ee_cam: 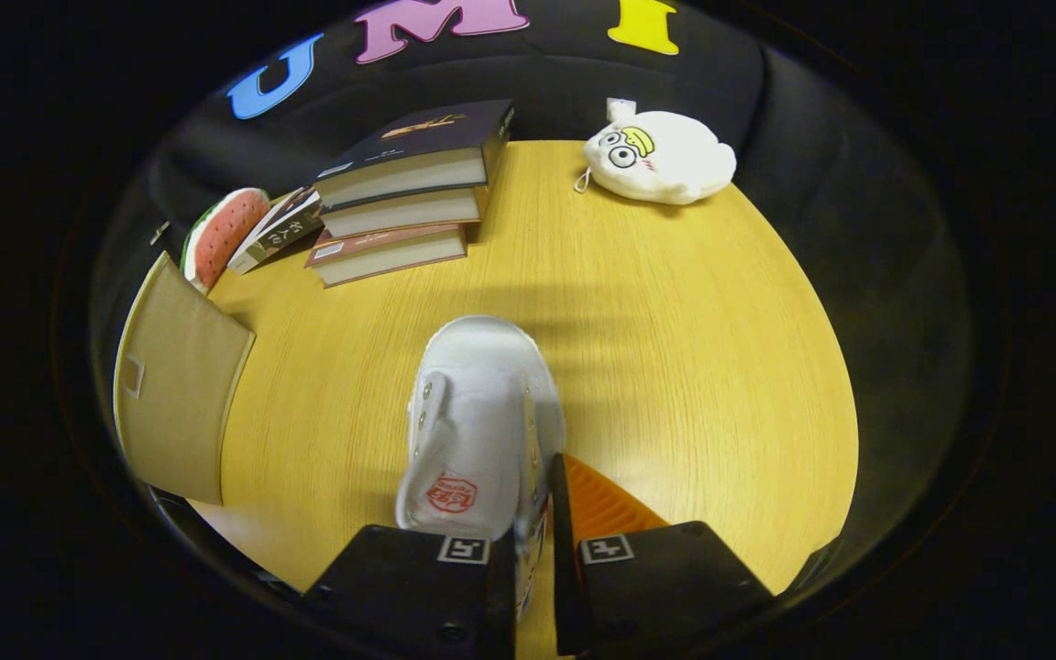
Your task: Open the storage box then place both shoes into the box .Put the left shoe in first, then the right shoe, with the right side of both shoes facing outward in a uniform manner.
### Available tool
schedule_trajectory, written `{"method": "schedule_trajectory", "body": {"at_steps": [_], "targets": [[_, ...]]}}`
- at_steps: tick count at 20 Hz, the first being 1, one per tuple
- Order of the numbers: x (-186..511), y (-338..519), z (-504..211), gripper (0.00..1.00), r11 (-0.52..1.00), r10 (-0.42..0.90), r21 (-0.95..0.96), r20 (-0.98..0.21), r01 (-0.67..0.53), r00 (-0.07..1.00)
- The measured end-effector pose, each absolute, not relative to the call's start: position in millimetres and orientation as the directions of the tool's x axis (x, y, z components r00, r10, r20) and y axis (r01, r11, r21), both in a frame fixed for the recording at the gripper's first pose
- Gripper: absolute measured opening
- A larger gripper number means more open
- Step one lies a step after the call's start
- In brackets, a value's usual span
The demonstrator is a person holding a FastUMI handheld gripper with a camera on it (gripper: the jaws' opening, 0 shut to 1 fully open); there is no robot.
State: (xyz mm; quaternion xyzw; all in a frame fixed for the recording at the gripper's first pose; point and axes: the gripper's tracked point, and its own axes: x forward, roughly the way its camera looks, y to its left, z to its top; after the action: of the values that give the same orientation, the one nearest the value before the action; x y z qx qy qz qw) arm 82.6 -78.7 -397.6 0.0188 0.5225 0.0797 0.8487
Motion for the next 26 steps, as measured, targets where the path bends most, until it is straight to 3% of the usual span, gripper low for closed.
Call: {"method": "schedule_trajectory", "body": {"at_steps": [1, 3, 9, 16, 21, 26], "targets": [[78.2, -79.6, -394.9, 0.11, 0.986, 0.166, 0.135, -0.888, -0.101, 0.429], [70.1, -79.5, -396.9, 0.06, 0.983, 0.183, 0.173, -0.896, -0.063, 0.405], [60.6, -68.0, -352.2, 0.05, 0.966, 0.208, 0.254, -0.885, 0.058, 0.417], [53.4, -34.8, -249.3, 0.05, 0.939, 0.208, 0.311, -0.853, 0.147, 0.479], [49.1, 32.3, -183.8, 0.05, 0.928, 0.245, 0.353, -0.820, 0.120, 0.516], [27.8, 133.4, -151.0, 0.05, 0.890, 0.366, 0.451, -0.795, 0.067, 0.483]]}}
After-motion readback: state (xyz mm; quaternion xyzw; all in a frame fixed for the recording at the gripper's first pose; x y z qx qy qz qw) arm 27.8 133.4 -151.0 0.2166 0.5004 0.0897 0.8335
